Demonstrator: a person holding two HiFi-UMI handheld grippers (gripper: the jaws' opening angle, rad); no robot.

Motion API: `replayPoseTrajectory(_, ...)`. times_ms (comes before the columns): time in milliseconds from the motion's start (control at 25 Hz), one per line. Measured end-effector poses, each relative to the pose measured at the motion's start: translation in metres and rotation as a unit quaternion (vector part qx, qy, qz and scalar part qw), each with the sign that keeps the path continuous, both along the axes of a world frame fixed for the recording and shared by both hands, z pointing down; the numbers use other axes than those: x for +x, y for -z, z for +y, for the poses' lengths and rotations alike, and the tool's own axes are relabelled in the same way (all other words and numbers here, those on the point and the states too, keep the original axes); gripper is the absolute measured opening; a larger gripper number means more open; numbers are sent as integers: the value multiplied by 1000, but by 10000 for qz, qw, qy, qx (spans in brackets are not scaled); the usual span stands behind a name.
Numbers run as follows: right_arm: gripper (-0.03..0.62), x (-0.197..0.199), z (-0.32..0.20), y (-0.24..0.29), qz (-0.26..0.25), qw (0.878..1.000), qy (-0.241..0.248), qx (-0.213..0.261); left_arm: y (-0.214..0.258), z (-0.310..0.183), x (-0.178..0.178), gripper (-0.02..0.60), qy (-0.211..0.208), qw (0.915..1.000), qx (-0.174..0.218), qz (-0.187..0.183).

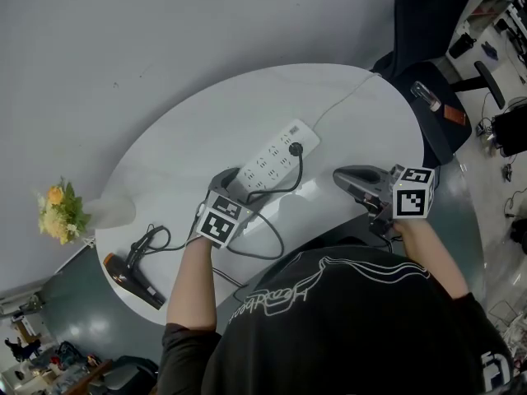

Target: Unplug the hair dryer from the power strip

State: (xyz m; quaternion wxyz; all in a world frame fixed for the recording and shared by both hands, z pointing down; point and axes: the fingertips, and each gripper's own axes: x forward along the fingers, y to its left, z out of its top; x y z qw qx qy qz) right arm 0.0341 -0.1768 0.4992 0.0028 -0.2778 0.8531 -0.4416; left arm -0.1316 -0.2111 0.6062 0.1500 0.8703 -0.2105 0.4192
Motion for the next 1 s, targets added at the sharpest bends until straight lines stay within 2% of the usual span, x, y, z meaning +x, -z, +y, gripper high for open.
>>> replayPoseTrajectory(200, -3, -1, -5, -6, -11, 10000, -55, -45, -6, 1, -1, 380, -34, 10000, -83, -33)
replayPoseTrajectory(760, -3, -15, -17, -18, 165, 9998, 31, 50, -6, 0, -3, 380, 6, 10000, 7, 70)
replayPoseTrajectory(840, -2, -16, -20, -22, 335, 9993, 101, 140, -6, 0, -3, 380, 0, 9999, 32, 111)
replayPoseTrajectory(1000, -2, -17, -34, -36, 986, 9938, 303, 415, -7, 0, -3, 382, 1, 9999, 42, 99)
